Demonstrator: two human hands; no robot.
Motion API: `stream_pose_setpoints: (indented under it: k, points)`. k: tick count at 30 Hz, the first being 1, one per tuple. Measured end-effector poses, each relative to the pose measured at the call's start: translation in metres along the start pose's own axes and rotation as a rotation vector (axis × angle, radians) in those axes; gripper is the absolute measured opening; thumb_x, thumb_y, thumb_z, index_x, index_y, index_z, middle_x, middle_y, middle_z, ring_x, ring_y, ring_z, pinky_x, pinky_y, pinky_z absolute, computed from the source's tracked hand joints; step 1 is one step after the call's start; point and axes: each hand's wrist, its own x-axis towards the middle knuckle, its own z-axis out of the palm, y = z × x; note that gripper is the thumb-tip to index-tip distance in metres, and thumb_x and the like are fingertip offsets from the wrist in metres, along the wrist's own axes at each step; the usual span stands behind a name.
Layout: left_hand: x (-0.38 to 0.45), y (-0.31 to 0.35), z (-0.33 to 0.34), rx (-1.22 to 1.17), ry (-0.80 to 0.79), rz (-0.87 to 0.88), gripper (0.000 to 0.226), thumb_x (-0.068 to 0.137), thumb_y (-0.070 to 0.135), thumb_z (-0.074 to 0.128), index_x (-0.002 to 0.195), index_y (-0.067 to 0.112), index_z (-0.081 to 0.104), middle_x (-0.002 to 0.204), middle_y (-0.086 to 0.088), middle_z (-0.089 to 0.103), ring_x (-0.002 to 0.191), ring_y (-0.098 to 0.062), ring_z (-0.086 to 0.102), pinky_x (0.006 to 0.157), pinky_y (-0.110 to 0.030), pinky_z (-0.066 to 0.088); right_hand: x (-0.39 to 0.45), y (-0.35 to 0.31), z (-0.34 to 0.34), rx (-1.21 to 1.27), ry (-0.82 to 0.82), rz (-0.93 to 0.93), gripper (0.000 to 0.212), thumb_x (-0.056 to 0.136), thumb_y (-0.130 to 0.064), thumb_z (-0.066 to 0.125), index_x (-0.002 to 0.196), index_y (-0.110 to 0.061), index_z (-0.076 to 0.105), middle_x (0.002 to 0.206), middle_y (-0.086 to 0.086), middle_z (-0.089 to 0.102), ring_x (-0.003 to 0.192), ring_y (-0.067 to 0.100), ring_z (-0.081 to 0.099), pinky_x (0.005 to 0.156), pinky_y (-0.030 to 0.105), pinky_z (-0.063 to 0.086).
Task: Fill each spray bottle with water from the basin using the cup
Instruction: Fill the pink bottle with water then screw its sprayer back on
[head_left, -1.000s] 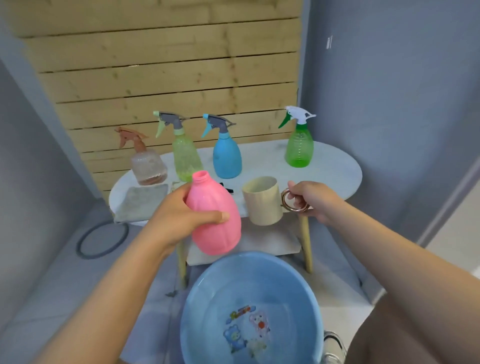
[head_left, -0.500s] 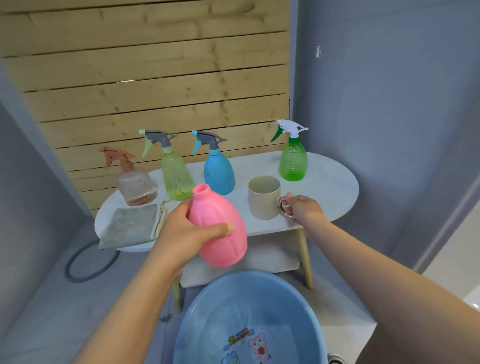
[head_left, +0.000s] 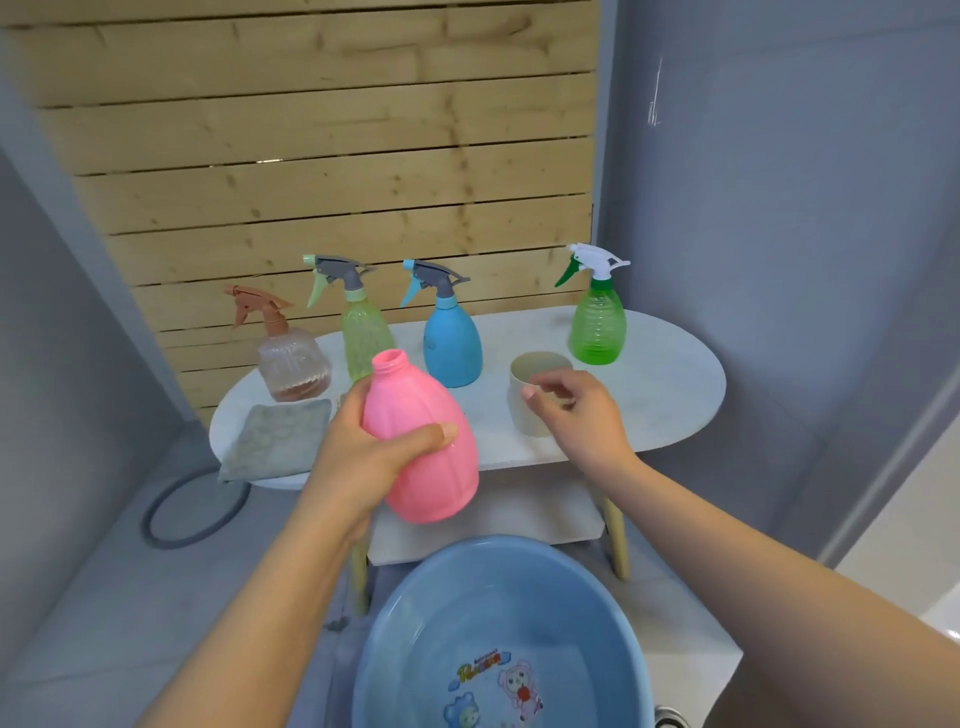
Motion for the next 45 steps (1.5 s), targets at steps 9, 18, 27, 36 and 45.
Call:
stream_pose_setpoints:
  k: [9, 18, 27, 36, 45]
  points:
    - [0.007, -0.012, -0.039, 0.158, 0.129, 0.036, 0.072, 0.058, 0.018, 0.087, 0.114, 0.038, 0.047, 0.104, 0.013, 0.057, 0.097, -0.015, 0.058, 0.080, -0.036, 0.050, -0.001, -0.017, 0.060, -0.040, -0.271, 0.021, 0.027, 0.090, -0.031, 0.061, 0.112, -0.017, 0.065, 0.103, 0.002, 0.060, 0.082, 0.010, 0.051, 0.077, 0.022, 0.040]
    - [0.021, -0.031, -0.057, 0.253, 0.151, 0.001, 0.063, 0.063, 0.016, 0.084, 0.110, 0.034, 0.046, 0.099, 0.015, 0.054, 0.092, -0.014, 0.055, 0.076, -0.031, 0.046, 0.024, -0.011, 0.108, -0.246, -0.427, 0.128, 0.038, 0.092, -0.044, 0.052, 0.118, -0.018, 0.062, 0.117, 0.001, 0.062, 0.109, 0.020, 0.056, 0.085, 0.026, 0.041]
    - [0.023, -0.042, -0.066, 0.276, 0.142, -0.024, 0.064, 0.063, 0.016, 0.084, 0.110, 0.037, 0.047, 0.100, 0.017, 0.056, 0.090, -0.006, 0.056, 0.071, -0.029, 0.048, 0.033, -0.020, 0.139, -0.155, -0.384, 0.071, 0.020, 0.089, -0.033, 0.061, 0.097, -0.019, 0.072, 0.097, -0.002, 0.069, 0.078, 0.011, 0.057, 0.065, 0.022, 0.040]
    - [0.023, -0.051, -0.069, 0.278, 0.105, -0.055, 0.066, 0.063, 0.014, 0.083, 0.111, 0.039, 0.045, 0.101, 0.017, 0.056, 0.092, -0.003, 0.056, 0.069, -0.024, 0.046, 0.039, -0.037, 0.161, -0.384, -0.338, 0.198, 0.027, 0.076, -0.027, 0.072, 0.096, -0.017, 0.058, 0.100, 0.004, 0.065, 0.094, 0.025, 0.059, 0.065, 0.027, 0.038]
    - [0.017, -0.054, -0.065, 0.250, 0.075, -0.072, 0.064, 0.066, 0.012, 0.082, 0.109, 0.040, 0.043, 0.098, 0.020, 0.053, 0.086, 0.003, 0.052, 0.067, -0.021, 0.045, 0.046, -0.053, 0.121, 0.362, -0.279, 0.408, 0.036, 0.080, -0.012, 0.074, 0.109, -0.005, 0.055, 0.098, 0.015, 0.065, 0.072, 0.023, 0.063, 0.074, 0.033, 0.055]
